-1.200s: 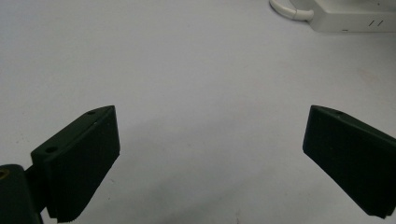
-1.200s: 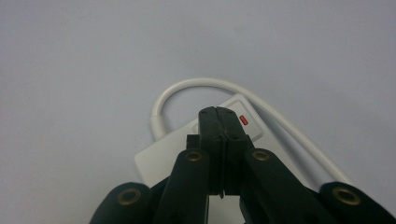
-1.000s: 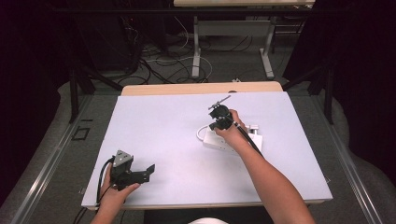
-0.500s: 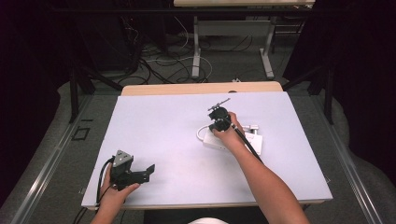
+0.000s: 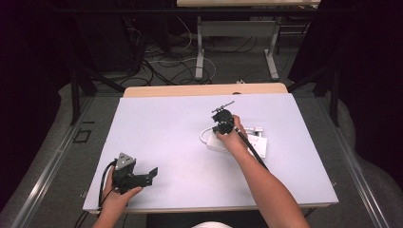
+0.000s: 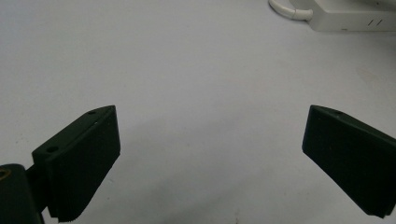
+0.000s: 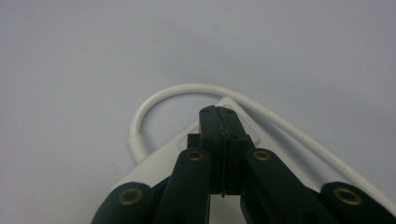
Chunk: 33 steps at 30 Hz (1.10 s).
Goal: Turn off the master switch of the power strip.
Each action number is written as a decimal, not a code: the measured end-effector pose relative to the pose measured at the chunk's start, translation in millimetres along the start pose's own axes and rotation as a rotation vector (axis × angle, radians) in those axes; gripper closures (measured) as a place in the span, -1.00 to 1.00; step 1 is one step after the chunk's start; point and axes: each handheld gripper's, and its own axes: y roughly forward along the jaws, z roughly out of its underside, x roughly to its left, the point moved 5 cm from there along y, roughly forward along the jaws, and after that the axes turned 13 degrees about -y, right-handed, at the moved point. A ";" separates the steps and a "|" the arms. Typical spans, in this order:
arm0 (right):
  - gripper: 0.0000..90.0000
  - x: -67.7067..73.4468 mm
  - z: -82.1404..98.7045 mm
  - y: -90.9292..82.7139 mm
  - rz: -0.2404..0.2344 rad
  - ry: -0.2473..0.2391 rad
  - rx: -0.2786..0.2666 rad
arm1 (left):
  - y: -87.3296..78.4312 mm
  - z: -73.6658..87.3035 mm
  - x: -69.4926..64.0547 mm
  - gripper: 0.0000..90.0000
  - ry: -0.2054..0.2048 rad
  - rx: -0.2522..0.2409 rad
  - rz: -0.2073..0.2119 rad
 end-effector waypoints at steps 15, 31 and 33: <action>1.00 -3.0 1.1 -3.0 0.001 0.057 -0.031 | -0.3 -0.2 0.5 -0.91 -0.001 0.007 0.001; 0.80 -5.2 1.7 -4.8 0.006 0.075 -0.032 | -0.9 -0.2 0.8 -0.90 0.000 0.011 -0.001; 0.77 -5.8 1.3 -5.4 0.009 0.071 -0.038 | -0.9 -0.2 0.9 -0.90 0.000 0.011 -0.001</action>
